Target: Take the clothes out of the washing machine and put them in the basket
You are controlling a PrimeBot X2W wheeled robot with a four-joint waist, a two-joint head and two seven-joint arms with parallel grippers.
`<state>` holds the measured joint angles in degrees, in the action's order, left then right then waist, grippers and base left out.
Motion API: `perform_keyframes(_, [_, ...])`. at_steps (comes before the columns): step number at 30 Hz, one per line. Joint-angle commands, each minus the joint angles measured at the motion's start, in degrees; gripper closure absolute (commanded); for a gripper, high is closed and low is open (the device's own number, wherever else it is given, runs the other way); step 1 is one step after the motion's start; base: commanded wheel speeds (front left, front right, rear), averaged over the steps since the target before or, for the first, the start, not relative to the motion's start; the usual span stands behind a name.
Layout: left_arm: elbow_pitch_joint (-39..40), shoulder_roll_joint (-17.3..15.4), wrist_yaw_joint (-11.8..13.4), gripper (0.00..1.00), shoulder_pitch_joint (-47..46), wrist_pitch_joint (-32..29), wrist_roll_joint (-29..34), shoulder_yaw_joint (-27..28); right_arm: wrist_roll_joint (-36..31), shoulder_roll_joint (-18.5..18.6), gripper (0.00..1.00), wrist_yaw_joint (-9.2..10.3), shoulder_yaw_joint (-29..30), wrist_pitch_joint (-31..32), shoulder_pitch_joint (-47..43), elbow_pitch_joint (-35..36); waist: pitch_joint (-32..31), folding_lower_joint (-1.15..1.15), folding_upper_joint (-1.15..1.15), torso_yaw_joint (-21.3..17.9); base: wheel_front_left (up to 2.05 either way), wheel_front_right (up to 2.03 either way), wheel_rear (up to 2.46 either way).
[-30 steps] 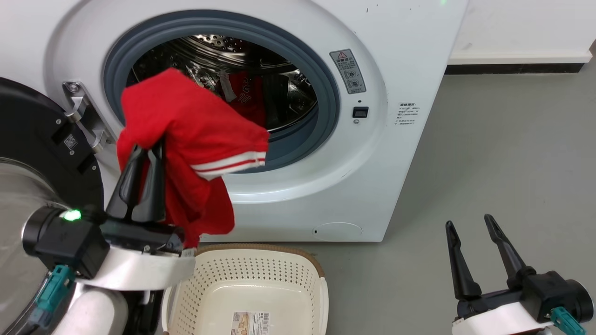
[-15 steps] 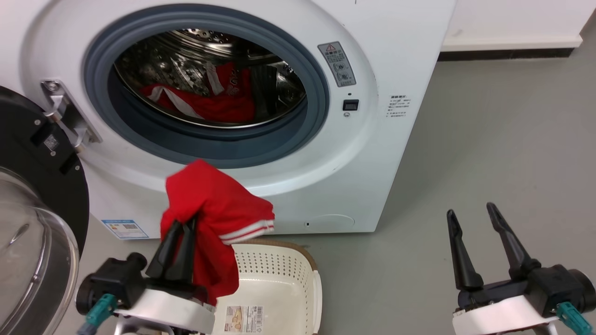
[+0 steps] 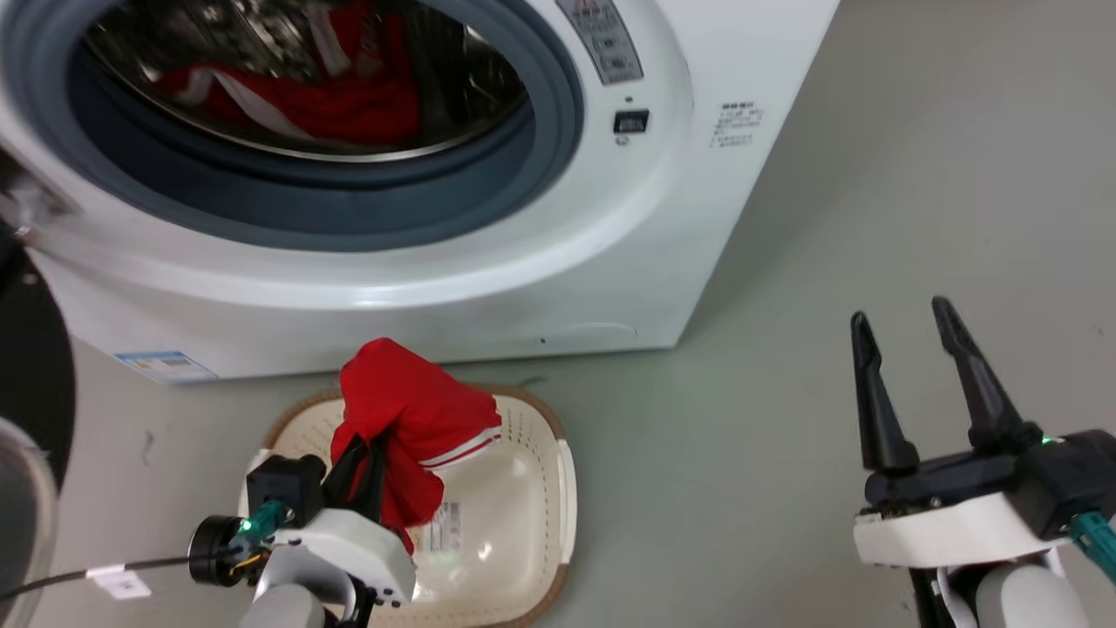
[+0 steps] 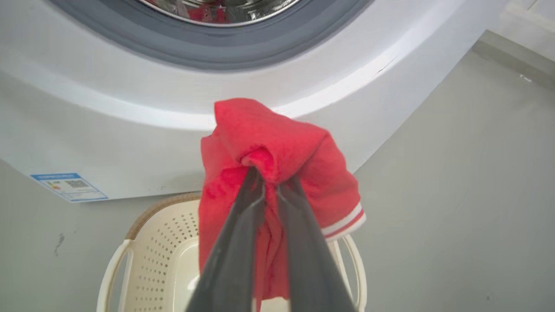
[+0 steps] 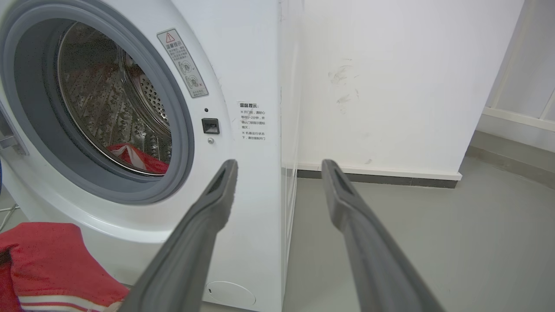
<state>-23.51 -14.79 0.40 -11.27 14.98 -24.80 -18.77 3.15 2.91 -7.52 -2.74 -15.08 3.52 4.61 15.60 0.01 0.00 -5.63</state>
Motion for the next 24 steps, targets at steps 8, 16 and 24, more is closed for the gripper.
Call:
perform_keyframes(8, [-18.1,2.1,-3.3,1.0,-11.2,0.2,4.6,1.5,1.3,-0.1,0.0,0.06,0.7,-0.1,5.9,2.1,14.3,-0.01,0.0,-4.5,0.0,0.0,0.0])
perform_keyframes(16, [-37.1,2.6,-3.8,1.0,-22.8,0.2,8.1,-0.5,3.0,-0.1,0.0,0.06,1.6,-0.1,9.0,3.9,22.7,-0.01,0.0,-5.8,0.0,0.0,0.0])
perform_keyframes(24, [-49.0,4.4,-6.3,0.0,-28.3,-7.9,10.0,-5.1,3.6,-0.1,0.0,0.06,2.0,-0.1,11.0,3.5,24.8,-0.01,0.0,-5.8,0.0,0.0,0.0])
